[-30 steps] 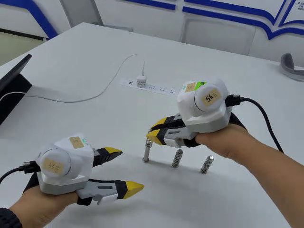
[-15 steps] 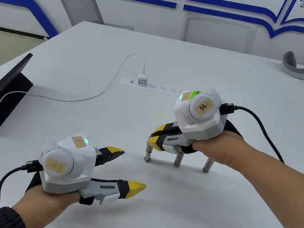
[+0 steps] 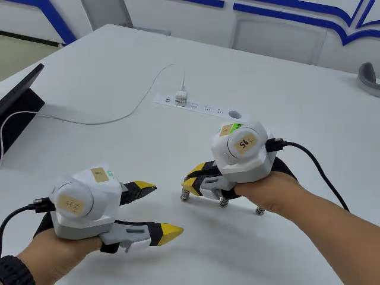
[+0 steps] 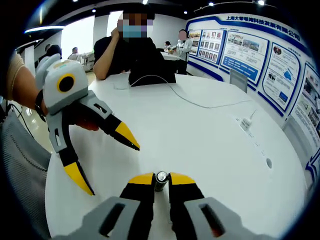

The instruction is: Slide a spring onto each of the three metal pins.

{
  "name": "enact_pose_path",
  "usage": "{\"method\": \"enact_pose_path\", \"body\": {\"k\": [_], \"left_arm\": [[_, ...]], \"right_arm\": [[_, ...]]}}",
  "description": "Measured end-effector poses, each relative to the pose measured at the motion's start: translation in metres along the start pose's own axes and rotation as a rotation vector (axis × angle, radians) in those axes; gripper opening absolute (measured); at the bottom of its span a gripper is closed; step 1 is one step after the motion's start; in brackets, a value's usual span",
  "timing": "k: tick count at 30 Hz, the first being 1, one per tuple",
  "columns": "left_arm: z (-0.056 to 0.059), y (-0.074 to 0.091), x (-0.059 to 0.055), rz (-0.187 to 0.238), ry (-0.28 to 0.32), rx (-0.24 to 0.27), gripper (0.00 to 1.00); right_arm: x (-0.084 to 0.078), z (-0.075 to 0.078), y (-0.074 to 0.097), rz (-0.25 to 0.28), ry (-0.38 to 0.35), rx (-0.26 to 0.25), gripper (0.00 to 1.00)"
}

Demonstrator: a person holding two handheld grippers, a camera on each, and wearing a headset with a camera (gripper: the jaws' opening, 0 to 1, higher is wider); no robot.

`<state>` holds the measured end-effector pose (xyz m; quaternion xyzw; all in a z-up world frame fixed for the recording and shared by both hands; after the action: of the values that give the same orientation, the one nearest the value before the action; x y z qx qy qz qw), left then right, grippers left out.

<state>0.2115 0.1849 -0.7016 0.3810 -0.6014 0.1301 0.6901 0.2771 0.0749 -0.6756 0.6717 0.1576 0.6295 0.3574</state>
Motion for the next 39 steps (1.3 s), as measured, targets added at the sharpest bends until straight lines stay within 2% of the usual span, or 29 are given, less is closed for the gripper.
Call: {"method": "enact_pose_path", "body": {"k": [12, 19, 29, 39], "left_arm": [[-0.001, 0.000, 0.001, -0.001, -0.002, -0.001, 0.61], [0.000, -0.003, 0.003, 0.001, -0.003, -0.003, 0.62], [0.000, -0.003, 0.006, 0.004, -0.005, -0.001, 0.65], [0.003, -0.002, 0.007, 0.001, -0.009, -0.005, 0.67]], "right_arm": [[-0.004, 0.000, -0.002, 0.001, -0.016, -0.006, 0.14], [-0.005, -0.001, 0.005, 0.014, -0.021, -0.016, 0.18], [-0.004, -0.009, 0.027, 0.065, -0.034, -0.048, 0.20], [-0.019, -0.027, 0.051, 0.108, -0.060, -0.063, 0.22]]}}
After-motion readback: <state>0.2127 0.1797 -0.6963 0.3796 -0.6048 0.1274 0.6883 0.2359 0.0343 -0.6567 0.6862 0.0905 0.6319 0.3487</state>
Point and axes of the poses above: the centre of the closed fingertips' face, and the gripper's own axes: y roughly backward along the fingers, z roughly to its right, x roughly out of its top, the point moved 7 cm from there along y, roughly backward along the fingers, and after that the axes turned 7 degrees about x, right-handed, at the moved point
